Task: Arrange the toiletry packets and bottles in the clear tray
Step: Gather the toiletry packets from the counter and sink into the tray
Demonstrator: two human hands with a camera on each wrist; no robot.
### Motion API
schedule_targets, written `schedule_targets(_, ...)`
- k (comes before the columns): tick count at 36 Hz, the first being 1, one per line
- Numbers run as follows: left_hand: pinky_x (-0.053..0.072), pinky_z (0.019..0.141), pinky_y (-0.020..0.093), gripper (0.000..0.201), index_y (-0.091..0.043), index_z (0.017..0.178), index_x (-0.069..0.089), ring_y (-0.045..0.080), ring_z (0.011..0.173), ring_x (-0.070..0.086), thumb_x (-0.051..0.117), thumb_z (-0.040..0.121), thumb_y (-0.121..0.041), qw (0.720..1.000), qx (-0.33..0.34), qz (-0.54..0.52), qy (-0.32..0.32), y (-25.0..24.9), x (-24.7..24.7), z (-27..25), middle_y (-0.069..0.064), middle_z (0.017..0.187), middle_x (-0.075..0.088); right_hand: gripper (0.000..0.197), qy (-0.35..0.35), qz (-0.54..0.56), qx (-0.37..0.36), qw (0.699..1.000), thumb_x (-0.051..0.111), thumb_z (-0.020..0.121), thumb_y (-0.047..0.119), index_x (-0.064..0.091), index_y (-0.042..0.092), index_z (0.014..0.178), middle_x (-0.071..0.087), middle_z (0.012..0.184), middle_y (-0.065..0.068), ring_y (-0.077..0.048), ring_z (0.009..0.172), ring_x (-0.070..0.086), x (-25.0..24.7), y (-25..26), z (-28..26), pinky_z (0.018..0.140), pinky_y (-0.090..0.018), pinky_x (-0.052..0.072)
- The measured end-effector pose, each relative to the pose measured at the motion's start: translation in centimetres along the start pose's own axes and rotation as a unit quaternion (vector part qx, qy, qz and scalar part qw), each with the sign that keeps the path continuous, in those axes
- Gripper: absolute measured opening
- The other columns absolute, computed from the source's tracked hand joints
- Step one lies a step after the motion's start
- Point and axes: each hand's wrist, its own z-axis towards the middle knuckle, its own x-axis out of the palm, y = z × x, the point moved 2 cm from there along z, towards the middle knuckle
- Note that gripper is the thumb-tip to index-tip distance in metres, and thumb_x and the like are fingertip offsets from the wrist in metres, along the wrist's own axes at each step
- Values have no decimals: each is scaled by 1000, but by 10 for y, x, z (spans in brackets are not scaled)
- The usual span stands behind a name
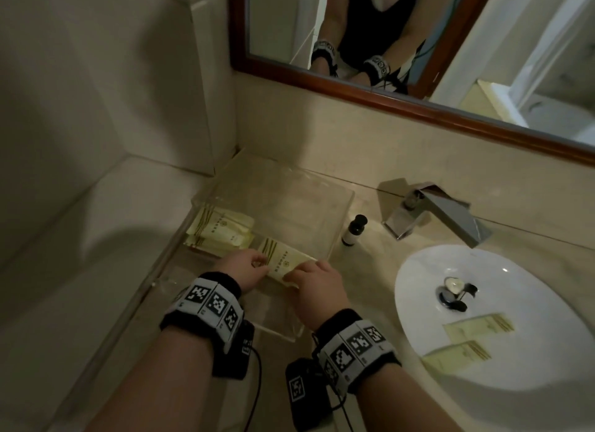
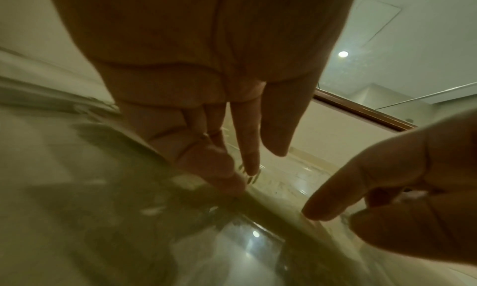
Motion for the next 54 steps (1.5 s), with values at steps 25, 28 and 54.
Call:
schedule_targets(25,37,109,35,57,-19,145,31,25,133,42,44,94,-40,992,-23,124,3,-15,2,-8,7,149,37,34,7,-9,6,1000,41,94,23,60,20,121,55,121,-2,-26,120,38,1,-2,-15,95,-37,29)
schedule_targets(28,37,108,34,53,-16,144,33,24,133,42,41,96,-38,991,-34,132,-13,-20,0,-14,6,149,38,33,1,40,3,999,39,96,26,60,22,121,56,124,-2,-25,121,41,-5,-7,-21,99,-36,32)
schedule_targets(54,36,103,28,41,-14,131,54,21,123,51,50,94,-30,977,195,77,38,-246,127,-69,4,135,55,25,-132,205,230,942,49,95,23,67,15,112,63,120,-4,-19,104,60,-98,-246,-177,90,-24,43)
